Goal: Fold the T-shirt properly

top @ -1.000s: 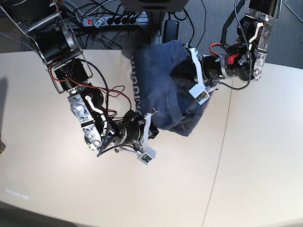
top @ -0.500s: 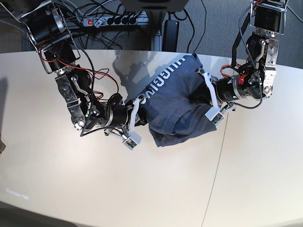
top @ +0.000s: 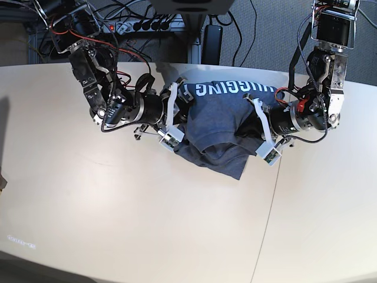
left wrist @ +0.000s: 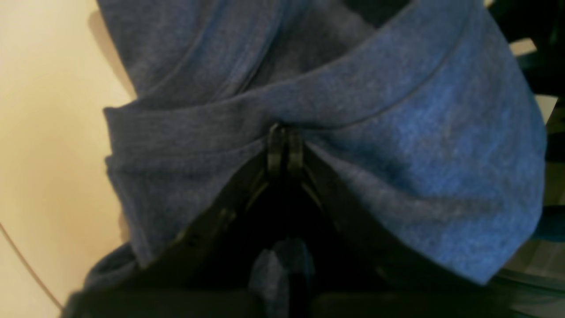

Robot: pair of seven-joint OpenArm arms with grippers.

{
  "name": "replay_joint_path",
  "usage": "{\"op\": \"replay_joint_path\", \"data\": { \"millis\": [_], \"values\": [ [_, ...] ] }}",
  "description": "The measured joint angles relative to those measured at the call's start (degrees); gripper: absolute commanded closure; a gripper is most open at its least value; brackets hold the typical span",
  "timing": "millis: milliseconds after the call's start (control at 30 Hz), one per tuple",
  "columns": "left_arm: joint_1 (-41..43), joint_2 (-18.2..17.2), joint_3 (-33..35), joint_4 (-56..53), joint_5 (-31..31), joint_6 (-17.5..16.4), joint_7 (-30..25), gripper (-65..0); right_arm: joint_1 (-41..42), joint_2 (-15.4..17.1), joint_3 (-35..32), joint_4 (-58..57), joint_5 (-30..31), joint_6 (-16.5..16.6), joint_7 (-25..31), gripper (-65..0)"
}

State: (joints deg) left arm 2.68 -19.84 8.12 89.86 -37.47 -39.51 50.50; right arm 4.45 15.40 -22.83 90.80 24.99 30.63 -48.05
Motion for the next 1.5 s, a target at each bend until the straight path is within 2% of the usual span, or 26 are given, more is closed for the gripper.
{"op": "replay_joint_path", "data": {
  "millis": [100,233,367,500,567,633,767,900,1033,1200,1333,1433,1500],
  "values": [
    [-0.2,0.0,0.0,0.0,-1.6,0.0,0.0,0.0,0.0,0.0,1.7,0.0,0.0,0.0,0.0,0.0],
    [-2.3,0.0,-1.2,0.1,-7.3,0.0,3.1,0.0,0.0,0.0,6.4,0.0,0.0,0.0,0.0,0.0],
    [-3.2,0.2,-7.1,1.1,-14.7,0.0,7.3,0.0,0.0,0.0,12.7,0.0,0.3,0.0,-0.3,0.0],
    [-2.5,0.2,-13.0,1.1,-15.8,0.0,10.8,0.0,-0.1,0.0,18.4,0.0,4.6,0.0,-3.5,0.0],
    [-2.4,0.2,-15.4,1.1,-18.6,0.0,13.6,0.0,-0.2,0.7,20.3,0.1,7.6,0.0,-4.8,0.0],
    [-2.2,0.2,-18.1,1.1,-21.9,0.0,15.8,0.0,-0.2,1.1,22.0,0.1,7.9,0.0,-6.6,0.0],
    [1.5,-2.0,-23.2,1.2,-25.8,0.0,17.6,0.0,-3.1,1.9,25.7,2.1,10.8,0.0,-7.4,0.0],
    [6.4,-4.6,-30.2,1.2,-29.0,0.0,19.5,0.0,-9.0,1.8,29.5,5.4,10.8,0.0,-7.9,0.0],
    [10.9,-4.9,-35.8,1.5,-35.4,0.0,23.7,0.0,-14.3,1.7,34.2,8.9,12.1,0.0,-7.7,0.0],
    [19.6,-4.8,-40.6,1.5,-35.8,0.0,25.5,0.0,-23.1,1.9,36.6,12.4,11.9,0.0,-7.8,0.0],
    [25.3,-4.9,-42.3,1.6,-35.9,0.0,24.6,0.0,-29.9,1.7,36.6,13.2,12.4,0.0,-7.5,0.0],
    [30.4,-4.5,-42.2,1.6,-31.5,0.0,23.5,0.0,-36.1,1.7,36.6,13.4,13.6,0.0,-5.2,0.0],
    [33.8,-4.5,-42.0,1.6,-28.1,0.0,19.7,0.0,-39.4,1.2,36.6,13.0,11.6,0.0,-5.9,0.0]
  ]
}}
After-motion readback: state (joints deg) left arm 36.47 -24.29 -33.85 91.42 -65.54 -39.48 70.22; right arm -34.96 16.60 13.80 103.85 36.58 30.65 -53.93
